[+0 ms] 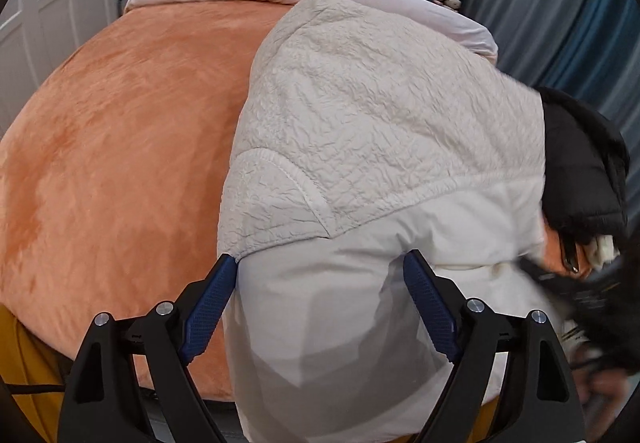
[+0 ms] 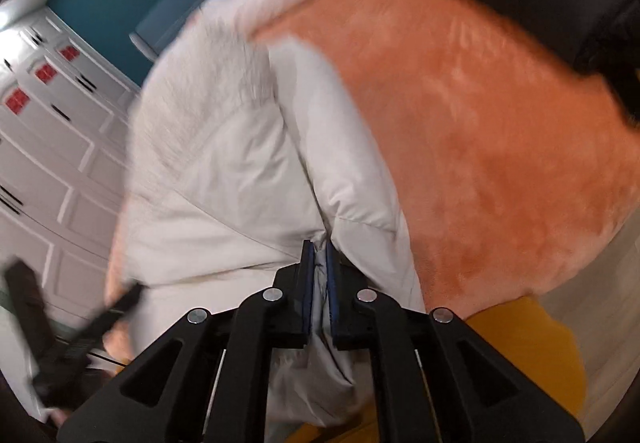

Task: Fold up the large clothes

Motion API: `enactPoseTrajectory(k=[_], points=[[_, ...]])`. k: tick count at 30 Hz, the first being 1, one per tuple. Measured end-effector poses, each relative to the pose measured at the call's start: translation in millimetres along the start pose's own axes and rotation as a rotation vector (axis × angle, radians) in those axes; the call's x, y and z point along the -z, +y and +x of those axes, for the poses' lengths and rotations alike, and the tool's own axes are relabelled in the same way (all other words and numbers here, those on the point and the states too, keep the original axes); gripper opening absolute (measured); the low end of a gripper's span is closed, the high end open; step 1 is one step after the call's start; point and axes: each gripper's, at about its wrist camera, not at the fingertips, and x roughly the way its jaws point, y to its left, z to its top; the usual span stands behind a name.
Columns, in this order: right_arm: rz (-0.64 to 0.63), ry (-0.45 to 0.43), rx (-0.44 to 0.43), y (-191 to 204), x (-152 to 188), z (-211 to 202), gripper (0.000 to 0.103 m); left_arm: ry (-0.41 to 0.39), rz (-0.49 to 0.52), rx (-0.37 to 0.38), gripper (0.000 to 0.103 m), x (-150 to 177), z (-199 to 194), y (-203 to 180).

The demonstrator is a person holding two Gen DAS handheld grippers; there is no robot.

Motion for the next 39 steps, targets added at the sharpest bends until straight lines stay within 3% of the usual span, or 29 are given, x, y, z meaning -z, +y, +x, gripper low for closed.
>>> enactPoseTrajectory(k=[2,5,11,20,30,39], points=[[-0.029,-0.068,-0.023,15,-14,-22,0.012,0.010,-0.028,0.010,0.082,-2,2,7],[-0.102,-0.137,-0.045,49,-46,-35,0.013,0.010,-0.026,0.007,0.082,-2,1,6],[-0.182,-0.148,0.011,85,-87,14,0.013,0.020,-0.026,-0.004,0.082,-5,0,1],[-0.139,-0.084,0.113,60,-79,90,0.008,-0.003,0.018,-0.001,0.083,-8,3,-6],[-0.194,-0.072,0.185,53,-59,124,0.007,-0.014,0.092,-0.022,0.093,-7,20,-15],[-0.191,-0.078,0.170,42,-50,142,0.006,-0.026,0.121,-0.033,0.098,-2,37,-17]])
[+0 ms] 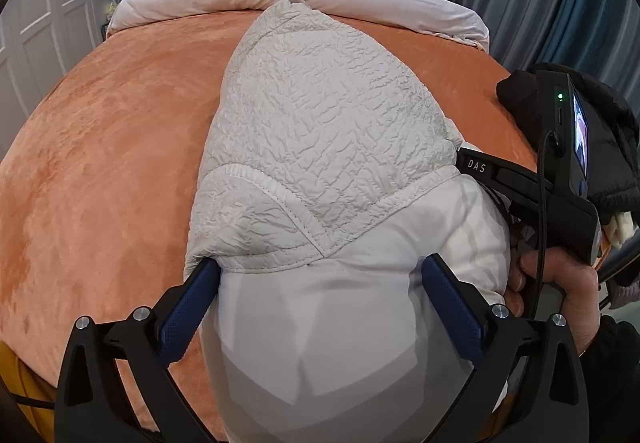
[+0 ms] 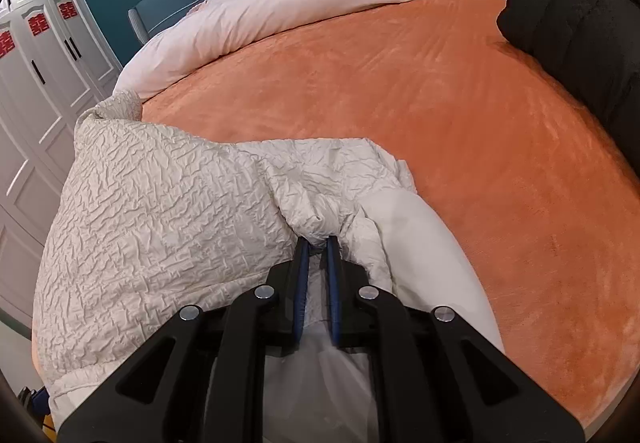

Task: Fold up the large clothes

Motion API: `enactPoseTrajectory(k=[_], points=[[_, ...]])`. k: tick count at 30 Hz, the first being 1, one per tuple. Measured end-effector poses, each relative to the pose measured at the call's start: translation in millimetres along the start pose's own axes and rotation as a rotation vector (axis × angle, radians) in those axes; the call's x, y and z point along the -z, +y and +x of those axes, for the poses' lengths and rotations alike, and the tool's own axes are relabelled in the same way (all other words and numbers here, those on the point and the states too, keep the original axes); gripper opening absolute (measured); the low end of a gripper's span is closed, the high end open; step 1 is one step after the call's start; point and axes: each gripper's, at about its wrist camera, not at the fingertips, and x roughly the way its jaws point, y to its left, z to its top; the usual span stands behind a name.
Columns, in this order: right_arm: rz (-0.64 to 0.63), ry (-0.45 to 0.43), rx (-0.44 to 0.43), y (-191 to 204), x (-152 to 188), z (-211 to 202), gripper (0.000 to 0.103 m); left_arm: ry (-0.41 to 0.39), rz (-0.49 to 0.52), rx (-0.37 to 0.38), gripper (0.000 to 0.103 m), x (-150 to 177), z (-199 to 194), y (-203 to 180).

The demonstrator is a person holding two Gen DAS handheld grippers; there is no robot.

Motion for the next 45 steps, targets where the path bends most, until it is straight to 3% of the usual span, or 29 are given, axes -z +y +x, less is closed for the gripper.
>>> enactPoseTrajectory(k=[12,17,18,22,24,27,29,32,36,38,40,43,45], points=[[-0.019,-0.025,0.000,11,9,-3,0.006,-0.017,0.020,0.003,0.098,7,11,4],[0.052,0.027,-0.110,-1,2,-72,0.012,0.025,-0.026,0.026,0.092,3,-12,16],[0.023,0.038,-0.125,0,10,-99,0.012,0.025,-0.048,0.020,0.091,5,-22,19],[-0.033,0.129,-0.163,5,58,-144,0.012,0.048,-0.063,0.025,0.090,14,-37,18],[-0.037,0.228,-0.184,9,90,-135,0.012,0.070,-0.042,0.018,0.091,20,-35,14],[-0.085,0.333,-0.091,11,135,-110,0.007,0.116,-0.044,-0.004,0.095,29,-23,15],[-0.105,0.352,-0.071,16,134,-113,0.007,0.142,-0.068,0.002,0.096,32,-18,22],[-0.132,0.292,-0.064,22,120,-133,0.012,0.115,-0.098,0.012,0.088,23,-34,26],[-0.123,0.136,-0.135,30,90,-168,0.012,0.010,-0.083,0.003,0.088,4,-57,19],[-0.117,0.212,-0.151,35,93,-145,0.012,0.008,-0.081,-0.010,0.088,-2,-52,16],[-0.164,0.304,-0.092,38,118,-113,0.008,0.032,-0.095,-0.028,0.088,-7,-38,16],[-0.211,0.285,-0.060,42,123,-121,0.010,0.064,-0.115,-0.036,0.088,-11,-24,22],[-0.165,0.218,-0.099,38,106,-141,0.012,0.047,-0.124,-0.033,0.087,-18,-27,24]])
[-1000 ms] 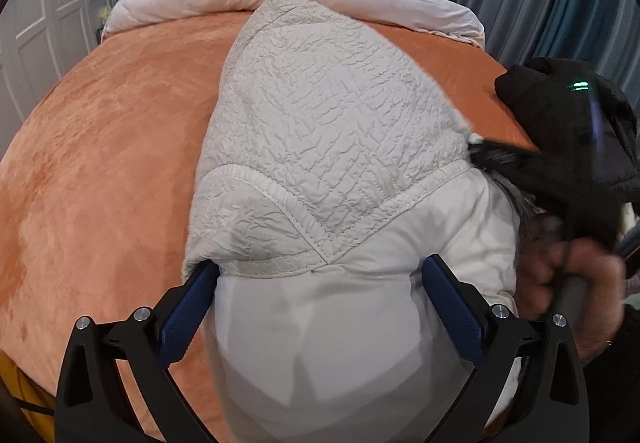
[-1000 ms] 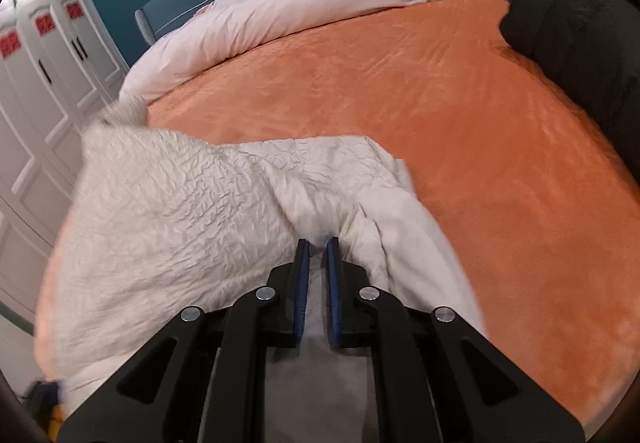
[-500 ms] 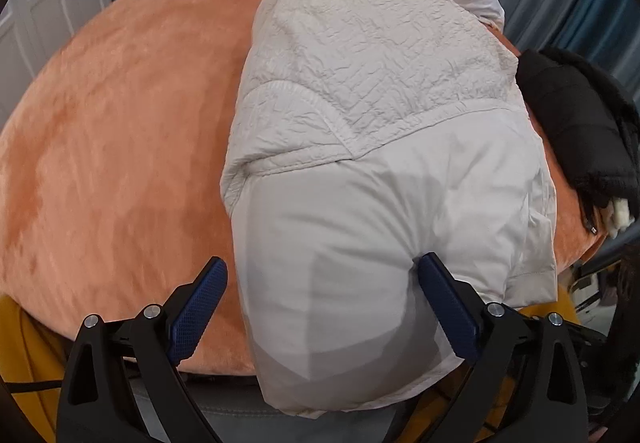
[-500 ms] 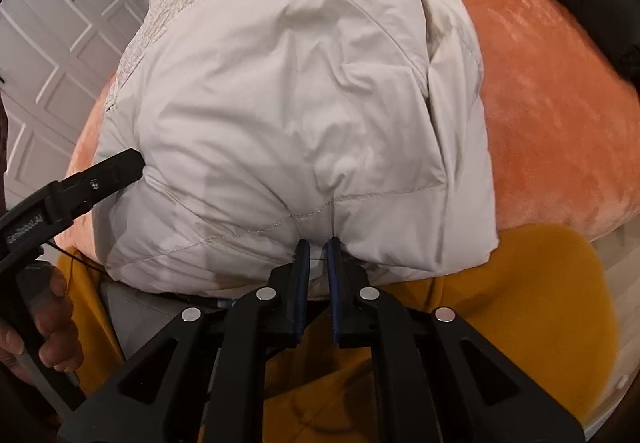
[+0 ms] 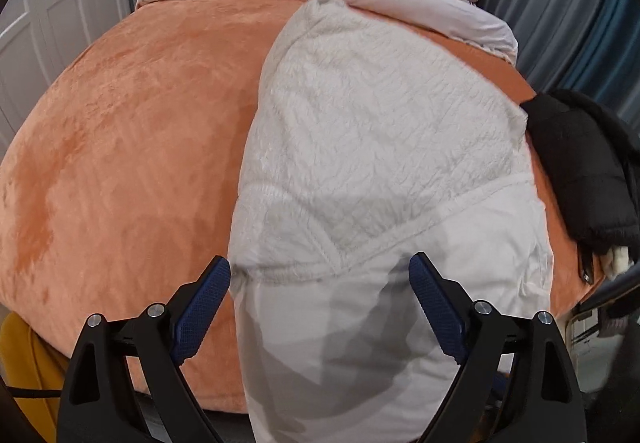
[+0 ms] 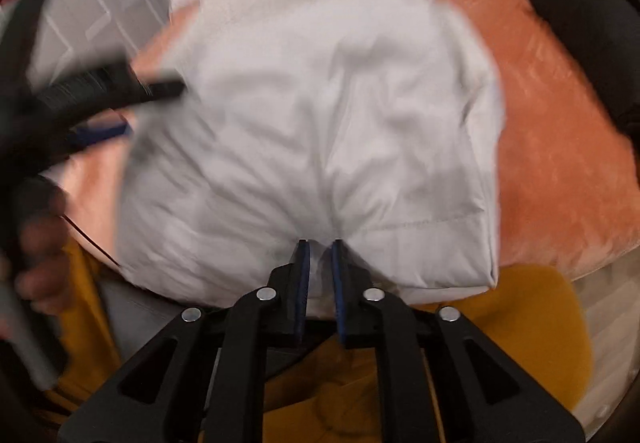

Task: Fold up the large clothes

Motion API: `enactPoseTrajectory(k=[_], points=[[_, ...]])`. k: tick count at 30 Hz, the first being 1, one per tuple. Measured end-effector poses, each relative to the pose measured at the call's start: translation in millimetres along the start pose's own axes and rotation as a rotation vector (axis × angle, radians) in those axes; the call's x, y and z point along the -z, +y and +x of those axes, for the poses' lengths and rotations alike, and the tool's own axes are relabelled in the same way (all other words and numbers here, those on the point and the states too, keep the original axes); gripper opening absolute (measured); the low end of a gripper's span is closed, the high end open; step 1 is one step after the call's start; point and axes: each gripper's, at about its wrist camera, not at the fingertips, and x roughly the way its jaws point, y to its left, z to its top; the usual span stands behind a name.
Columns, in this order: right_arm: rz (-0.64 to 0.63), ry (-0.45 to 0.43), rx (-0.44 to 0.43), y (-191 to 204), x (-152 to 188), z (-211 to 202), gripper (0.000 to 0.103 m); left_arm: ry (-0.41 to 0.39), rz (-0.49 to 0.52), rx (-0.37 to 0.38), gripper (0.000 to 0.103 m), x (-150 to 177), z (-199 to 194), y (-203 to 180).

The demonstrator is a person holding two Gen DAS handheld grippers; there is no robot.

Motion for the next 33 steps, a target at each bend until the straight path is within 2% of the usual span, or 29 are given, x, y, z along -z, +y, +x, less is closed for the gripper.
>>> enactPoseTrajectory(k=[3,6,7,8,9,11,13,15,17,21,27,33], points=[[0.103,-0.132,-0.044,-23,-37,-31,0.016,-0.047,0.000,-0.002,0.088,-18,-3,-4],[0.187,-0.208,-0.036,-50,-77,-29,0.034,-0.065,-0.014,0.014,0.089,-42,5,-13],[0.209,-0.212,-0.023,-55,-84,-22,0.043,-0.065,-0.015,0.008,0.089,-48,9,-16],[0.227,-0.197,-0.024,-63,-91,-13,0.046,-0.065,-0.016,-0.004,0.089,-53,14,-18],[0.239,-0.151,-0.046,-68,-99,5,0.046,-0.061,-0.013,-0.014,0.089,-57,22,-20],[0.258,-0.099,-0.096,-77,-100,25,0.016,-0.048,-0.008,-0.038,0.092,-61,36,-24],[0.251,-0.158,-0.107,-74,-98,15,0.008,-0.055,0.004,-0.057,0.092,-62,40,-28],[0.243,-0.194,-0.077,-73,-93,10,0.007,-0.067,0.018,-0.072,0.094,-61,46,-32],[0.269,-0.162,-0.064,-75,-85,22,0.008,-0.067,0.019,-0.080,0.098,-60,51,-35],[0.319,-0.112,-0.076,-87,-78,53,0.008,-0.075,0.035,-0.105,0.098,-57,62,-41],[0.258,-0.087,-0.040,-78,-79,72,0.007,-0.095,0.051,-0.142,0.098,-53,76,-46],[0.256,-0.093,-0.048,-82,-78,86,0.007,-0.123,0.073,-0.179,0.098,-47,91,-46]])
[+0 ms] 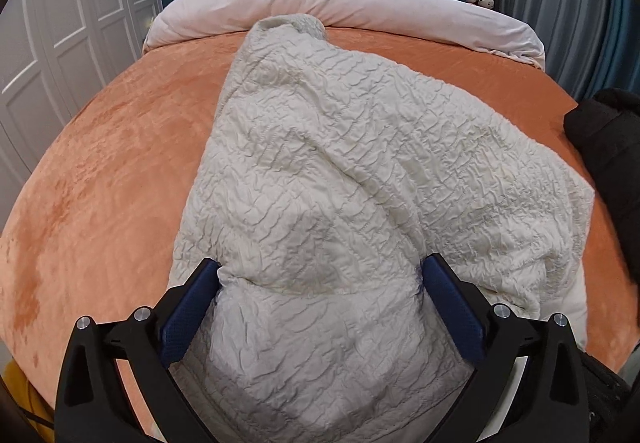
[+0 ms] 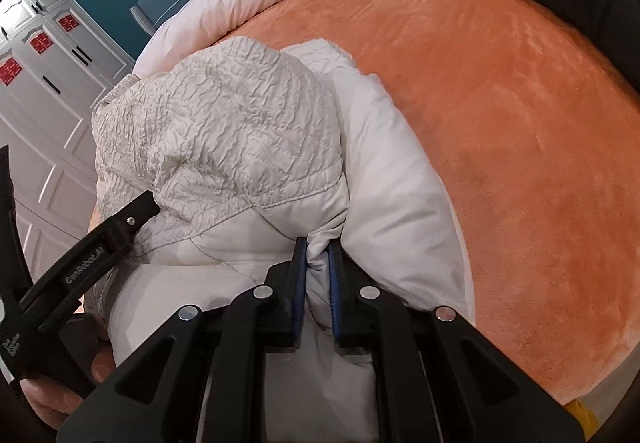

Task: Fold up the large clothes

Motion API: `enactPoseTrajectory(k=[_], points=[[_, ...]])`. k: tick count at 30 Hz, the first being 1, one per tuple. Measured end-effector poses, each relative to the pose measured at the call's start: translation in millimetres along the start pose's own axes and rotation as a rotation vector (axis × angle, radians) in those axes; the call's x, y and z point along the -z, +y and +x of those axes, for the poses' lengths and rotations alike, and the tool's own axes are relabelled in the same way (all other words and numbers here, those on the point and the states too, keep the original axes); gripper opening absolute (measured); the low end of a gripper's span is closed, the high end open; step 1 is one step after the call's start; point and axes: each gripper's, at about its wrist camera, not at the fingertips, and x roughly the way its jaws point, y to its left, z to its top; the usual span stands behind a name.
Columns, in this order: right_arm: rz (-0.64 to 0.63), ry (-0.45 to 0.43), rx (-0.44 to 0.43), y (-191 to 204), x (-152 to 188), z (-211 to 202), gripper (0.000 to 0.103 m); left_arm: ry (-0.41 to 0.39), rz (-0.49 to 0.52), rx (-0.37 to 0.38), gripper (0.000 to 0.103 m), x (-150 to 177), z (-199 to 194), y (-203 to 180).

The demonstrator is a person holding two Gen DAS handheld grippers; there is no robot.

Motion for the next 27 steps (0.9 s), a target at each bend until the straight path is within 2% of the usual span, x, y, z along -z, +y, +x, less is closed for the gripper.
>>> enactPoseTrajectory(k=[8,10,12,13,14,15,16,18,21,24,27], points=[[-0.040,-0.009,0.036,3,1,2,0.007,-0.027,0.017,-0.042,0.098,5,9,-4],[-0.029,-0.008,0.027,3,-1,-4,0.008,-0.023,0.010,-0.029,0.098,3,5,0],[-0.004,-0.003,0.039,5,-5,-22,0.013,0.002,-0.003,0.004,0.098,-2,-8,4],[0.004,-0.019,0.045,6,-4,-34,0.022,0.018,-0.013,0.022,0.098,-3,-15,10],[0.010,-0.053,0.043,7,-4,-48,0.042,0.034,-0.027,0.036,0.098,-4,-24,15],[0.016,-0.105,0.044,6,-3,-66,0.054,0.055,-0.046,0.045,0.098,-3,-35,23],[0.021,-0.132,0.058,4,-2,-76,0.071,0.071,-0.059,0.052,0.098,-1,-42,28],[0.032,-0.117,0.073,-4,-2,-82,0.074,0.105,-0.090,0.062,0.098,5,-55,42],[0.110,-0.032,0.037,-23,-3,-66,0.074,0.171,-0.151,0.090,0.098,13,-57,63],[0.196,0.042,-0.043,-36,0,-48,0.075,0.220,-0.226,0.140,0.098,19,-54,78],[0.233,0.085,-0.103,-37,6,-32,0.085,0.262,-0.296,0.190,0.098,22,-49,94]])
